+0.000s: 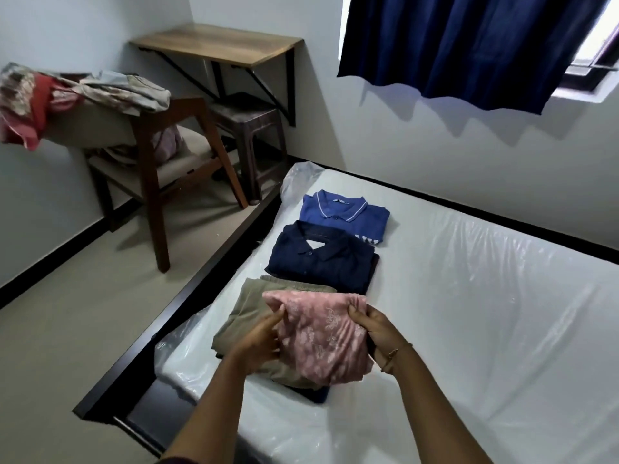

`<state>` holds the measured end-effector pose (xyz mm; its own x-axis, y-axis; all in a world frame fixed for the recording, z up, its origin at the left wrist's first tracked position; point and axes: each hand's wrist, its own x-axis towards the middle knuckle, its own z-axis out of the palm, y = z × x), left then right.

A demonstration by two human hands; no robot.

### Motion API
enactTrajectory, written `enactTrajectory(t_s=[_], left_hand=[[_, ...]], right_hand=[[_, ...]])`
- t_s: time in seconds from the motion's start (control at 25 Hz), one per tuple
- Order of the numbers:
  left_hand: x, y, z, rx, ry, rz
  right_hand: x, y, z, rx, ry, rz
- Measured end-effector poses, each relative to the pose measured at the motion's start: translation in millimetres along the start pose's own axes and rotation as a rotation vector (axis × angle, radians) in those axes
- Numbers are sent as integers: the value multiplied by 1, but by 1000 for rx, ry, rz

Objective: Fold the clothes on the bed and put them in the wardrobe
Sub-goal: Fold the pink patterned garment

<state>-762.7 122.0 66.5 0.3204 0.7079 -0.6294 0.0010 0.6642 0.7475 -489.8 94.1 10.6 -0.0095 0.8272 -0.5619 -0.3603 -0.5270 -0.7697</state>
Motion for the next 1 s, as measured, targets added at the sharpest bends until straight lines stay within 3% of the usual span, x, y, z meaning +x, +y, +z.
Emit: enactTrajectory(t_s=[0.12, 0.24, 0.44, 0.6, 0.72, 0.84, 0.92, 1.0], left_hand=[[30, 3, -53, -161, -29, -52], [47, 23, -110, -79, -50, -98], [83, 29, -151, 164, 8, -168], [123, -7, -151, 255, 349, -72], [131, -18, -140, 321, 430, 83], [124, -26, -141, 852, 359, 234], [125, -35, -144, 1238, 373, 501], [130, -39, -131, 1361, 245, 846]], right_hand=[[48, -2, 39, 64, -83, 54], [83, 8, 71, 65, -31, 104], [120, 83, 92, -101, 303, 203], [131, 132, 80, -370, 580, 158], [139, 145, 87, -576, 804, 92], [123, 142, 99, -679, 970, 43], [111, 137, 111, -881, 1046, -94], [103, 143, 127, -1227, 922, -295]])
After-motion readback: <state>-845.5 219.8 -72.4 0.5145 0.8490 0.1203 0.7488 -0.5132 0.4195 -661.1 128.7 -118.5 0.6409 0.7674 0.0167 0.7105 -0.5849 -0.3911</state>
